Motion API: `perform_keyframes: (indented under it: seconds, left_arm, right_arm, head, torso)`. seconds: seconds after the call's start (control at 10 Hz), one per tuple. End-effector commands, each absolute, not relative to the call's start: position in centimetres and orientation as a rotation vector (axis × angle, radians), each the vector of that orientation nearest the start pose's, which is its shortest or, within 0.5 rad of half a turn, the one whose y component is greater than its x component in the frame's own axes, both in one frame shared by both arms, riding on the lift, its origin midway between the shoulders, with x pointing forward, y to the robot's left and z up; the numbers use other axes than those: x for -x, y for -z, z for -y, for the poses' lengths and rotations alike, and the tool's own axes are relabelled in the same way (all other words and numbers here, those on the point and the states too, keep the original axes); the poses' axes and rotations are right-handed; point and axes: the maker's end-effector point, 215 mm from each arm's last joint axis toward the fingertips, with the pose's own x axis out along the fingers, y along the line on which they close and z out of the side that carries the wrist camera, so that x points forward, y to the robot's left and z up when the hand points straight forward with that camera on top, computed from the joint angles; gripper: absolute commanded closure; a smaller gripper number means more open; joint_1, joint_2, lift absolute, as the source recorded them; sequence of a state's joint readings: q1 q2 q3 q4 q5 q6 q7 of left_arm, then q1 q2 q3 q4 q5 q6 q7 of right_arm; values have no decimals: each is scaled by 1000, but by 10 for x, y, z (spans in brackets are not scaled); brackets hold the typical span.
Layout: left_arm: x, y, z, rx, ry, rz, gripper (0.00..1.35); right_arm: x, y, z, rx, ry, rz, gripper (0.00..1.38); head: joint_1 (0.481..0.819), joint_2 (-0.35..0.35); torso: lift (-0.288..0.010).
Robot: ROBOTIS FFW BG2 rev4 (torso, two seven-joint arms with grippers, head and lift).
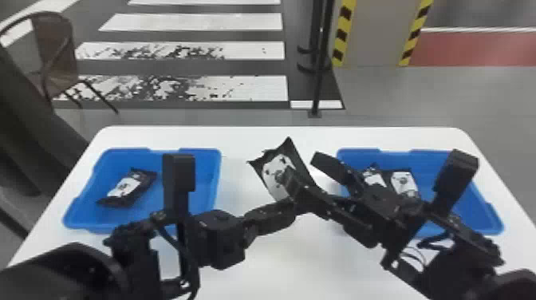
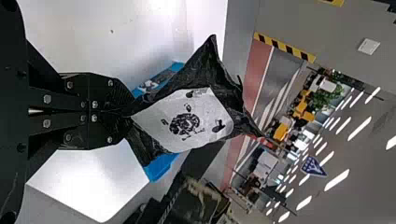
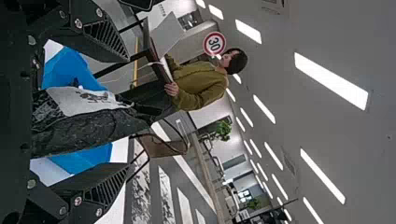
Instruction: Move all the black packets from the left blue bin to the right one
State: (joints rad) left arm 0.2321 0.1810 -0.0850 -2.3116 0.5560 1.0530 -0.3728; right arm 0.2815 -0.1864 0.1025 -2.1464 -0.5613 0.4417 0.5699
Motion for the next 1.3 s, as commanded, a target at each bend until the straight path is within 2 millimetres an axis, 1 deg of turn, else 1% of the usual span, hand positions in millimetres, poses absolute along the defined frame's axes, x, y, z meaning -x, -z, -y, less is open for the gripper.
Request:
perform_keyframes:
  seconds: [0.0,0.1,0.2,0.3,0.4,0.7,0.8,0.9,1.0,1.1,1.2]
  left_arm:
    - [-385,325,-13,342,868,-553,1205]
    - [-383,326,-10,345,875,-557,1205]
    - [-383,325,-10,345,877,-557,1205]
    - [-385,325,-12,343,872,-556,1205]
    - [-385,325,-12,344,870,-555,1205]
    - [-388,321,-14,351,867,-540,1205]
    - [-389,318,-14,368,866,-532,1187]
    - [-386,316,-13,396,868,-531,818]
    - [-386,320,-20,409,848,-533,400]
    - [-383,328,-28,429,825,-552,142]
    - [-380,338,-40,450,792,-567,102]
  right_arm:
    - [-433,259,41,-384,-892,-95,240]
    - [-433,259,41,-381,-893,-94,252]
    - [-431,258,37,-392,-901,-96,559]
    - [-430,260,36,-393,-901,-101,1185]
    - [-429,263,35,-398,-902,-108,1266]
    - [-427,265,34,-427,-911,-113,1285]
    - [-427,265,34,-433,-911,-113,1285]
    - [-428,265,36,-436,-907,-112,1285]
    - [-438,264,50,-427,-876,-103,1285]
    - [-452,264,71,-412,-831,-89,1285]
    - [-474,270,100,-380,-765,-88,1285]
  head:
    - [695,-9]
    - [695,-27]
    - [695,-38]
    - [695,-41]
    - [695,-39]
    - [695,-31]
    - [695,-29]
    - [695,-27]
    - [695,-27]
    - [695,-32]
    - [695,-46]
  torso:
    - [-140]
    - [-140]
    - [-140]
    - [-140]
    - [-140]
    - [-140]
    - [-140]
    - [-140]
    - [-140]
    - [-140]
    - [-140]
